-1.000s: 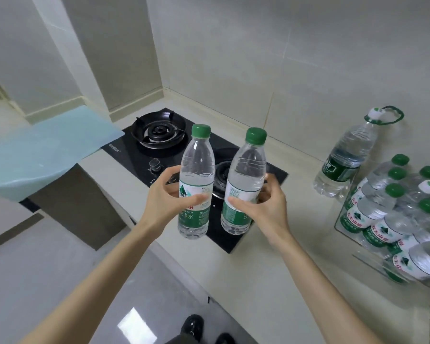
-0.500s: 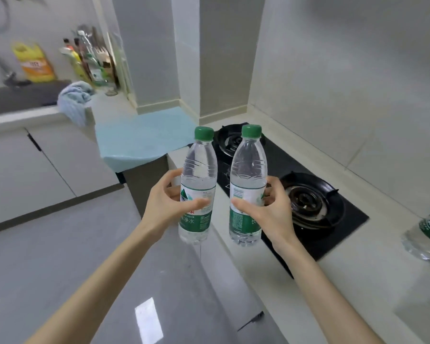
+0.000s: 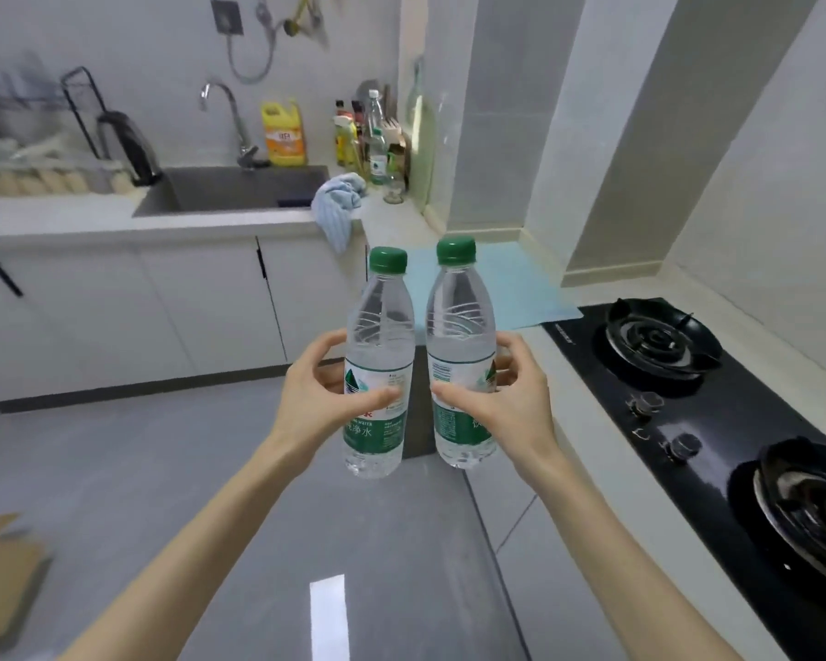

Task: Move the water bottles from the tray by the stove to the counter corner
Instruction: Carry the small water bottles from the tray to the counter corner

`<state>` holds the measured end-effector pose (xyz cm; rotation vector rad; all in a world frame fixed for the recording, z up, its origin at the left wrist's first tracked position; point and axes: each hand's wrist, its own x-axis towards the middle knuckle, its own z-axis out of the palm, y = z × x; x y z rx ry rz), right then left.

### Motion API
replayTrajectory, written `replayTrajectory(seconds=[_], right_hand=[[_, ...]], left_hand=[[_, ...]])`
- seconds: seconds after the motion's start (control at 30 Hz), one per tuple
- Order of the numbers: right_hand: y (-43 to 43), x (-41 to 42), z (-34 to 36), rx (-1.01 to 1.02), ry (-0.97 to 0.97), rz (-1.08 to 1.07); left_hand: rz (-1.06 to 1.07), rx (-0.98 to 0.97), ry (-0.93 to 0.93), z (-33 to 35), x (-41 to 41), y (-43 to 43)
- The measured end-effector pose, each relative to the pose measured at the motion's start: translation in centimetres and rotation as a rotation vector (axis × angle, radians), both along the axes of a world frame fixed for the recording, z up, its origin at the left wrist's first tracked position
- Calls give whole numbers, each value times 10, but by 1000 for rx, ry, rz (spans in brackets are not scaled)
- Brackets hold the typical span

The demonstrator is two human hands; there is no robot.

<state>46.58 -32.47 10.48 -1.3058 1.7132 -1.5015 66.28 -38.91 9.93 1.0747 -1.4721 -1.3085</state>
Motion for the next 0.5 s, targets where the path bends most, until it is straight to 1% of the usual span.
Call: replayTrajectory(seconds=[0.23,0.5], right_hand=[[-95,92,-6,22,23,224],[-215,196,-9,24,21,480]], left_hand=[[239,-11,26,-1,100,-42],[524,-39,-2,-5,198,-112]])
